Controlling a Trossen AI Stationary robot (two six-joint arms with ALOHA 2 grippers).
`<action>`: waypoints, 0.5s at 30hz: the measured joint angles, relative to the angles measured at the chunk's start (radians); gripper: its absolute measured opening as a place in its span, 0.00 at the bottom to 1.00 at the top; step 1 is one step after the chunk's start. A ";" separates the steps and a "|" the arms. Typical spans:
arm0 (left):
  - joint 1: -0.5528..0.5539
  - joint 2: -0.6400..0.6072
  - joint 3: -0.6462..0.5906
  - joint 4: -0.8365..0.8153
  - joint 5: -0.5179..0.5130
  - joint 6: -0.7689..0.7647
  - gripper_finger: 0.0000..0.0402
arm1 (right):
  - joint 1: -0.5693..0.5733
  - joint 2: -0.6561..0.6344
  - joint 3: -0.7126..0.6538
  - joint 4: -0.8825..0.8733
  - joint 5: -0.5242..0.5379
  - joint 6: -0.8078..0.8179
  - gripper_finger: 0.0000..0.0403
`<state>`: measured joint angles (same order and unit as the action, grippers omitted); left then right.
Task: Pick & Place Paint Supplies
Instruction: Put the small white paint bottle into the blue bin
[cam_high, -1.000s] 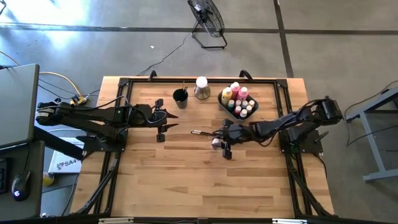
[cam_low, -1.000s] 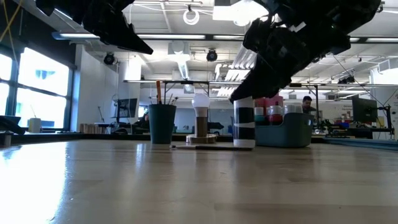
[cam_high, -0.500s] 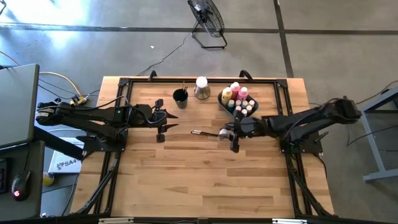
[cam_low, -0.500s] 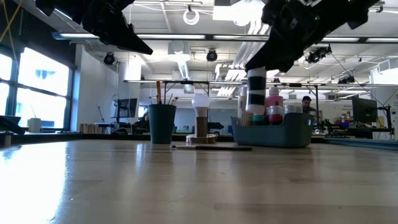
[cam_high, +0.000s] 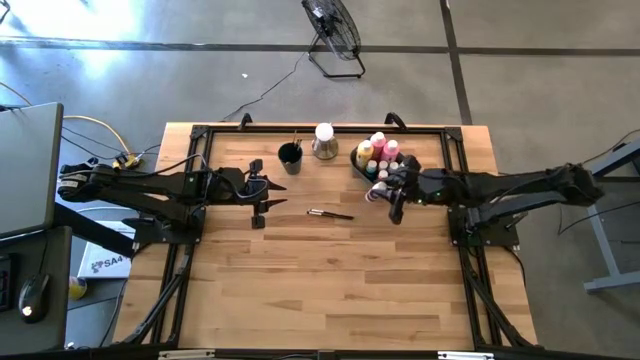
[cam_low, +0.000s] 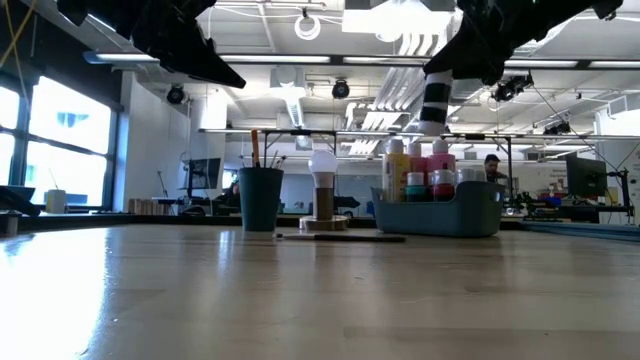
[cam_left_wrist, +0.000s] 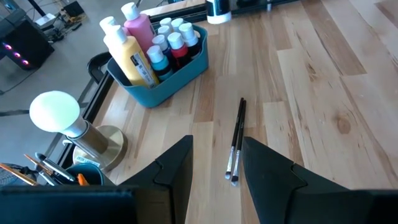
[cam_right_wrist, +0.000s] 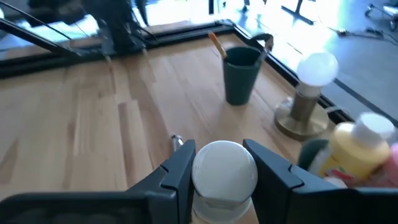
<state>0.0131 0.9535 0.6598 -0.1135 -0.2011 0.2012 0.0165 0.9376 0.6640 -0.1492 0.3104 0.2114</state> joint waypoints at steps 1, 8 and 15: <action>0.000 0.000 0.000 0.000 0.000 0.000 0.33 | -0.006 -0.001 0.000 -0.014 0.001 0.003 0.28; 0.000 0.000 0.000 0.001 -0.004 -0.001 0.33 | -0.026 0.039 0.000 -0.040 0.010 0.029 0.28; 0.000 0.000 0.000 0.002 -0.004 -0.002 0.33 | -0.026 0.121 0.000 -0.036 0.053 0.028 0.28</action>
<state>0.0128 0.9535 0.6598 -0.1120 -0.2054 0.1993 -0.0093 1.0585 0.6640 -0.1856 0.3636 0.2398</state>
